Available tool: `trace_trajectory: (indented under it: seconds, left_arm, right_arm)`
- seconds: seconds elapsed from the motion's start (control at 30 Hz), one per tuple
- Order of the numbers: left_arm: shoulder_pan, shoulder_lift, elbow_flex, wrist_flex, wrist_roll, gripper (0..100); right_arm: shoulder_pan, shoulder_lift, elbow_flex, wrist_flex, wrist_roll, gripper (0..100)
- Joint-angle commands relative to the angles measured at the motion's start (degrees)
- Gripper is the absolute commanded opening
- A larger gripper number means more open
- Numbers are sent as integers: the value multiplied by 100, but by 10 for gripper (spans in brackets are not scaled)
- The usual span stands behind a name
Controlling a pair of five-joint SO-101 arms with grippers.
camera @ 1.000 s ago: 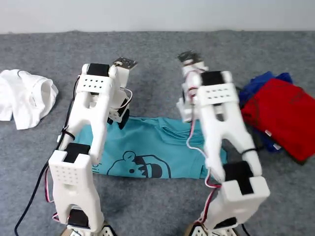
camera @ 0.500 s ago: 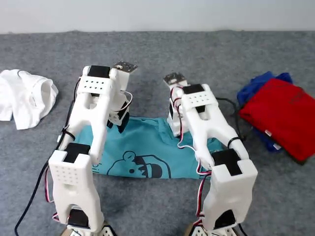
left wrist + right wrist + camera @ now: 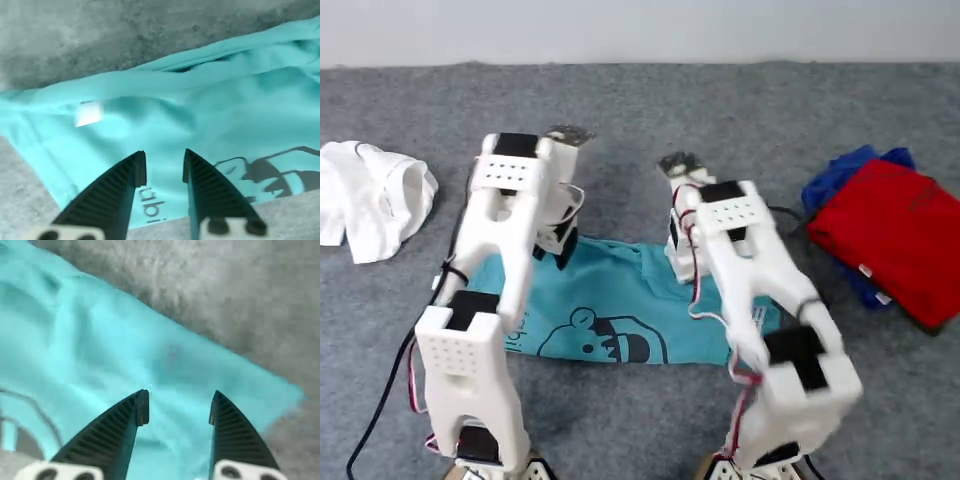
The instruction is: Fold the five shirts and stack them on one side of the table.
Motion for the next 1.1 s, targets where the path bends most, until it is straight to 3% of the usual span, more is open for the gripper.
trace_trajectory:
  seconds: [0.0, 0.23, 0.4, 1.07]
  left_arm:
    - [-589, -334, -13, 123, 62, 134]
    - [-1767, -281, -4, 123, 44, 135]
    - [-2013, 105, -4, 123, -281, 165]
    - [-2541, 1530, -233, -35, -888, 171]
  right_arm:
    - [22, -1499, -9, 426, -9, 198]
    - [1095, -2747, 26, 778, -9, 199]
    - [1666, -2782, 35, 980, -9, 198]
    - [1657, -2818, 35, 1059, -9, 198]
